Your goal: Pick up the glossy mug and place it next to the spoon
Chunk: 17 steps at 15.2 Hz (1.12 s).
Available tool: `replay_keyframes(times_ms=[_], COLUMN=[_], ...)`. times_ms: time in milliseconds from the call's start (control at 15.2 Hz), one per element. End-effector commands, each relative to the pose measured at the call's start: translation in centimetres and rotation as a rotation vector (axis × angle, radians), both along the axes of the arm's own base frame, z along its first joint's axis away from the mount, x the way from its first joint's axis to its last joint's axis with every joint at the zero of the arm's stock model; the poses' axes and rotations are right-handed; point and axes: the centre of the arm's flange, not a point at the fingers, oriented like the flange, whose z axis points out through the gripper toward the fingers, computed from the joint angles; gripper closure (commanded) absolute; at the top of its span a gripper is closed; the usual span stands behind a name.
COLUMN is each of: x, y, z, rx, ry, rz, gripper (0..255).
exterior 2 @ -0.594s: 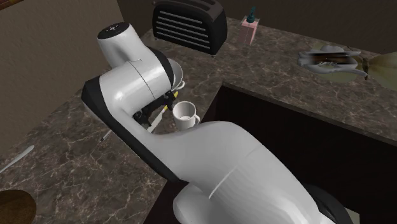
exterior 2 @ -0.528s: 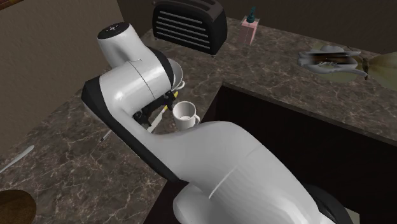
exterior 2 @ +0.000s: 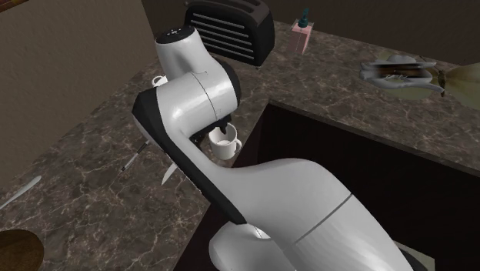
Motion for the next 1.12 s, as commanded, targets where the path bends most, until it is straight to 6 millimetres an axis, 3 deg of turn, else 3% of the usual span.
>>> replay_keyframes(times_ms=[0,198,726,792,1056], x=[-0.1,-0.1,-0.1,-0.1,-0.1], y=[-0.2,-0.3,-0.3,-0.3,-0.3], z=[-1.0,-2.9,-2.9,-2.9,-2.9], rx=[0.001,0.001,0.001,0.001,0.001], ry=[0.000,0.000,0.000,0.000,0.000], rz=[0.001,0.001,0.001,0.001,0.001], gripper=[0,0,0,255,255])
